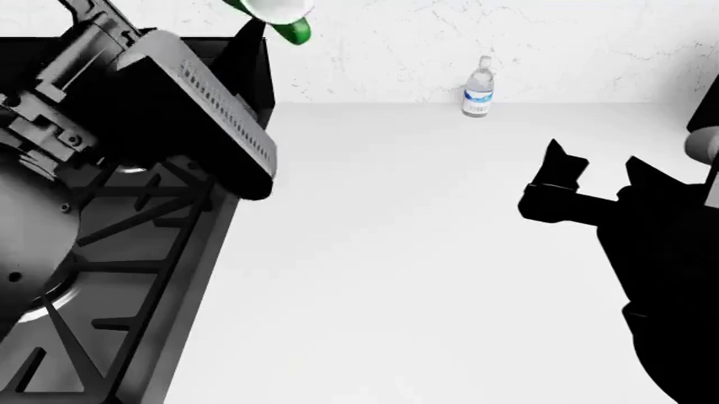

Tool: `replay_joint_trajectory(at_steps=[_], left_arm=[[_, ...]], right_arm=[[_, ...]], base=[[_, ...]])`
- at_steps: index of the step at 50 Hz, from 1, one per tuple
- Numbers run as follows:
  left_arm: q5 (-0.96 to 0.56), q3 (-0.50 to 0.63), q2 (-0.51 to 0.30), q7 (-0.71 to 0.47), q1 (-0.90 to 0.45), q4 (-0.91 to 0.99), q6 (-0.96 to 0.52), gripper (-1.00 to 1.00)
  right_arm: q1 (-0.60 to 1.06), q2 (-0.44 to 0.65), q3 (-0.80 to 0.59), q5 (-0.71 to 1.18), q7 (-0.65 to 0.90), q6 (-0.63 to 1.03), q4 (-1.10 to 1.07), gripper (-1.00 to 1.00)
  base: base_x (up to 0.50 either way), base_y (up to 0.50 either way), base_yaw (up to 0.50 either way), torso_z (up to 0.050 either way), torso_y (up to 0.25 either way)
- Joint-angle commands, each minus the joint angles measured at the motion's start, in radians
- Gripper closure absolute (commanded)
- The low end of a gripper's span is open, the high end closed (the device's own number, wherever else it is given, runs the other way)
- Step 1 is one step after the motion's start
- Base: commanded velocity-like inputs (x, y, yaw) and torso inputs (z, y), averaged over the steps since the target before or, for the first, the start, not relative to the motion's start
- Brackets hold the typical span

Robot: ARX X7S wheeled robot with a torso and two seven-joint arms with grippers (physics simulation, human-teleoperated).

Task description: A wet mug is on the counter and needs to be dried. Pick it up and place it upside down in the open cabinet.

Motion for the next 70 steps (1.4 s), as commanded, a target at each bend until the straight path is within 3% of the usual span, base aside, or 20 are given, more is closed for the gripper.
replay_joint_trajectory(at_steps=[1,14,43,54,70], left_arm=[[0.338,0.209,-0.081,0.031,-0.035,-0.009,0.234,1.00],[0.579,0.323,-0.132,0.022,-0.057,-0.089,0.471,1.00],[0.995,0.395,-0.129,-0.106,-0.113,-0.263,0.623,1.00],[1.095,0.395,-0.115,-0.207,-0.113,-0.306,0.625,1.00],[1.157,0.386,-0.129,-0.296,-0.115,-0.293,0.634,1.00]], right_arm=[[0.008,-0.004,-0.012,-0.006,-0.010,-0.004,0.003,-1.00],[-0.016,-0.009,-0.006,-0.017,-0.019,-0.022,0.007,-1.00],[0.002,0.019,0.005,0.047,-0.023,-0.019,0.005,-1.00],[0.074,0.114,-0.006,0.201,-0.259,0.037,-0.016,-1.00],[0.244,0.255,0.007,0.555,-0.524,0.106,0.117,-1.00]], base=[[0.00,0.00,0.00,0.000,0.000],[0.00,0.00,0.00,0.000,0.000],[0.00,0.00,0.00,0.000,0.000],[0.00,0.00,0.00,0.000,0.000],[0.00,0.00,0.00,0.000,0.000]])
